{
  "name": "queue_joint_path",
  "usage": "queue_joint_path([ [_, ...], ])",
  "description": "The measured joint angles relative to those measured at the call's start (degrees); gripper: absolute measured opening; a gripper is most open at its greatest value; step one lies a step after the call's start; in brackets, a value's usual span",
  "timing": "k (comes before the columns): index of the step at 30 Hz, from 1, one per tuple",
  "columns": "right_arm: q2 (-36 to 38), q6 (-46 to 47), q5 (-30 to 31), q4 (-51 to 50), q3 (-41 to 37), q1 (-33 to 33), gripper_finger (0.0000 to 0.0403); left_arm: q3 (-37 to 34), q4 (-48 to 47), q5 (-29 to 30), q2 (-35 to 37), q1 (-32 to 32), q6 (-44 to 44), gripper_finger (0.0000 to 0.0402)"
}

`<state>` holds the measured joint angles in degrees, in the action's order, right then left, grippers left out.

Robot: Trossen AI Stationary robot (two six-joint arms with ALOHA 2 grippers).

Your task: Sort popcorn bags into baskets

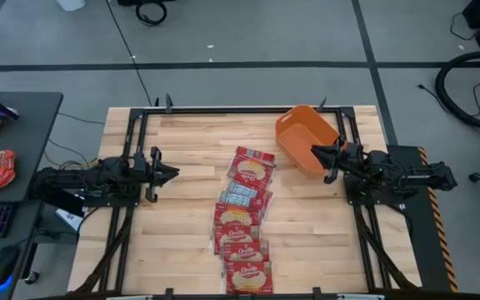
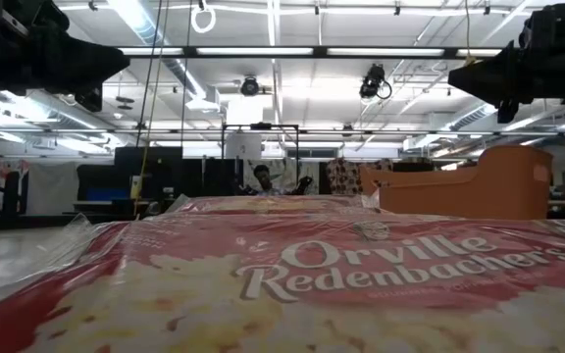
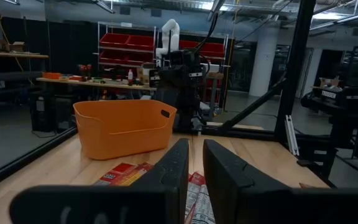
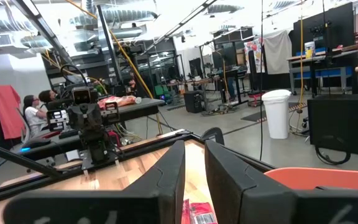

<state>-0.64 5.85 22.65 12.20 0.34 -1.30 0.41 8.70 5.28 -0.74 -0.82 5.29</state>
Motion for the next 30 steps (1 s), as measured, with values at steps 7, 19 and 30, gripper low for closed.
queue_joint_path([
  [7, 0.01, 0.0, 0.0, 0.01, 0.0, 0.02, 0.0067, 0.01, 0.08, 0.0, -0.01, 0.0, 0.07, 0.0054],
  [19, -0.03, 17.45, -6.51, 9.19, 0.07, 0.51, 0.0067, -0.01, 10.91, 0.46, 0.01, -0.07, 19.99, 0.0054],
  [30, -0.52, 24.59, -6.32, 12.87, 0.07, 0.22, 0.0067, -0.01, 12.4, 0.44, 0.01, -0.13, 19.27, 0.0054],
])
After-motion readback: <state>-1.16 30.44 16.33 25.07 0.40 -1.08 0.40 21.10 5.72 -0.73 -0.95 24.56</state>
